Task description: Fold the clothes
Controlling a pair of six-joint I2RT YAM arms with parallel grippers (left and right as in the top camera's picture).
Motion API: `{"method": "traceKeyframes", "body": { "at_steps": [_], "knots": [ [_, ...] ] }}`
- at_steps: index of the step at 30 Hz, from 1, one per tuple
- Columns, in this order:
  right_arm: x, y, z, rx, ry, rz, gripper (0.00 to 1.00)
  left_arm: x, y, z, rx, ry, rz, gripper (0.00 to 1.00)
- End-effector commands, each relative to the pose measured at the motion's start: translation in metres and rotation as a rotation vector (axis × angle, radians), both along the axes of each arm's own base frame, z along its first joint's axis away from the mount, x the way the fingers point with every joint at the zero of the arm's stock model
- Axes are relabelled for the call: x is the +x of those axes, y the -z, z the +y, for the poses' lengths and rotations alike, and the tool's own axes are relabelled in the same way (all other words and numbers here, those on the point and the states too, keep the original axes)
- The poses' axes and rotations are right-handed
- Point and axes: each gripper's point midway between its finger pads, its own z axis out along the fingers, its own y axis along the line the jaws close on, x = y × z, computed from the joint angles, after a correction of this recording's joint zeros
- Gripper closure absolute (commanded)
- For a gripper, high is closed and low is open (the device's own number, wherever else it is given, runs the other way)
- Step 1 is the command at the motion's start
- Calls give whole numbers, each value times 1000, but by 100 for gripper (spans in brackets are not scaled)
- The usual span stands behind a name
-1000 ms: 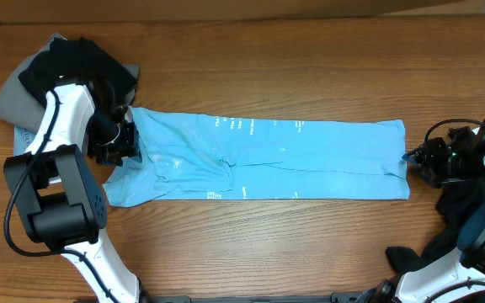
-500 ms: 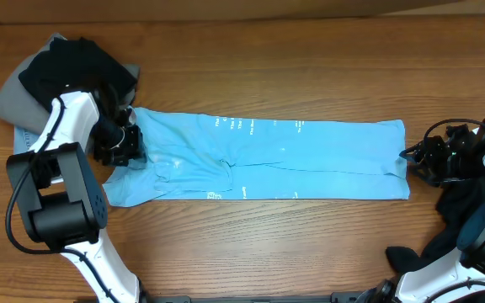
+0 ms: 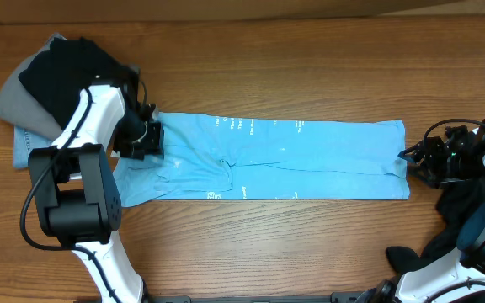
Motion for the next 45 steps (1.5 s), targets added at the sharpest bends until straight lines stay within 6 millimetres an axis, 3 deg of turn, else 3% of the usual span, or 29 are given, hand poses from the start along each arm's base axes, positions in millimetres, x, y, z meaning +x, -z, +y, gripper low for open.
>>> {"method": "traceKeyframes", "body": {
  "at_steps": [1, 8, 18, 22, 27, 30, 39, 42, 45],
  "knots": [
    [9, -7, -3, -6, -7, -33, 47, 19, -14, 5, 46, -16, -64, 47],
    [7, -7, -2, -1, -7, -26, 47, 12, -14, 30, 183, -59, -33, 42],
    [5, -6, -1, 6, -7, -13, 47, -22, -8, 48, 183, -148, 94, 56],
    [4, -6, 0, 7, -7, -13, 47, -35, 4, 57, 170, -168, 128, 56],
    [4, -6, 0, 7, -7, -13, 47, -33, 24, 40, 12, -135, 83, 57],
    [4, -6, 0, 7, -7, -13, 47, -31, 30, 43, 25, -135, 69, 57],
    [5, -6, -1, 6, -7, -14, 47, -29, 28, 39, 0, -122, 59, 85],
    [5, -6, -1, 5, -7, -15, 47, -28, 22, 39, -1, -121, 67, 84],
    [5, -6, -1, 5, -7, -15, 47, -25, 15, 41, 3, -119, 65, 77]
  ]
}}
